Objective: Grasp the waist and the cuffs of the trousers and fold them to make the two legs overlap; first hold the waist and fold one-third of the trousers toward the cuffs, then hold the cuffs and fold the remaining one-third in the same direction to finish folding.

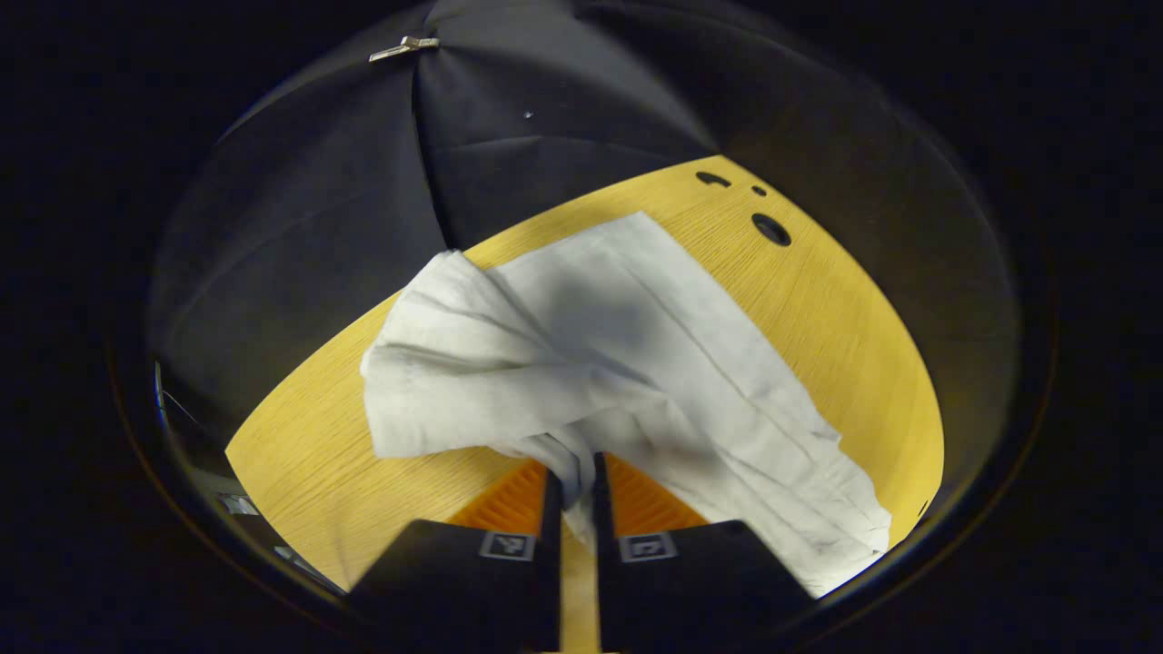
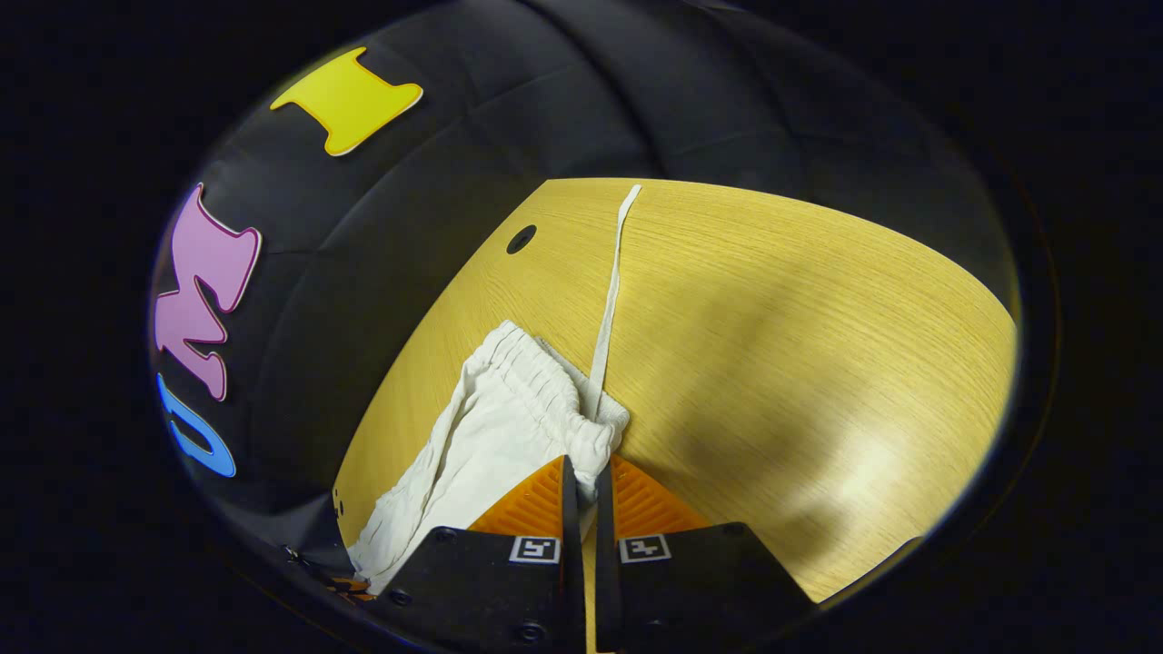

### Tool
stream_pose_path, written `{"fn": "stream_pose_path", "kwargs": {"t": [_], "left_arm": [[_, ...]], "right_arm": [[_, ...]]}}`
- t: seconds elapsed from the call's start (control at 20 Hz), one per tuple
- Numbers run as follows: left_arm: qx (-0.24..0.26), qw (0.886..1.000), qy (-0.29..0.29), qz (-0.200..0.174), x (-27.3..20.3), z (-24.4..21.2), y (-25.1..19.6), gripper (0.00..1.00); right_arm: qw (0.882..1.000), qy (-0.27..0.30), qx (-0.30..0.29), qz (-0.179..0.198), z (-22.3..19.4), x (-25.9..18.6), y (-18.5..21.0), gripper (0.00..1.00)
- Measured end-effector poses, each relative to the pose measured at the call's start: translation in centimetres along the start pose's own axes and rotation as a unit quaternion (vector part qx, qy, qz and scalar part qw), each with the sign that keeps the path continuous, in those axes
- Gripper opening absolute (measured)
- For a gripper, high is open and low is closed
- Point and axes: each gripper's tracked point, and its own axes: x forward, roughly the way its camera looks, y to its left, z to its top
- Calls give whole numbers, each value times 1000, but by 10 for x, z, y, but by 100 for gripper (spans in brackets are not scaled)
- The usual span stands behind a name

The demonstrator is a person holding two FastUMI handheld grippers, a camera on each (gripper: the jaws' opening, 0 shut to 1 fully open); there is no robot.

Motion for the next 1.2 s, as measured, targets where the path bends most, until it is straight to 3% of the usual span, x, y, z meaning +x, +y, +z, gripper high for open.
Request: {"fn": "stream_pose_path", "kwargs": {"t": [0.05, 0.1, 0.25, 0.3, 0.35, 0.65, 0.8, 0.95, 1.2], "left_arm": [[-7, 1000, -1, -14, -2, -1, -1, 15], [-20, 999, -1, -27, -3, -4, 1, 11], [-56, 997, 5, -60, -5, -11, 0, 10], [-59, 996, 6, -66, -5, -14, 1, 5], [-57, 996, 7, -70, -4, -15, 0, 10], [-28, 995, 19, -98, 3, -25, -11, 10], [1, 994, 25, -105, 3, -23, -8, 10], [25, 993, 29, -111, 1, -21, -10, 10], [7, 991, 33, -128, 0, -21, -9, 10]], "right_arm": [[1000, -7, -1, 5, 3, -4, 3, 9], [1000, -14, -1, 8, 6, -9, 6, 9], [999, -39, 1, 19, 16, -31, 18, 9], [999, -44, -3, 24, 20, -37, 24, 9], [998, -51, -13, 29, 23, -44, 29, 9], [993, -90, -57, 56, 37, -84, 67, 9], [986, -107, -112, 60, 33, -110, 92, 9], [978, -115, -156, 82, 20, -131, 128, 9], [957, -107, -242, 119, -31, -153, 193, 9]]}}
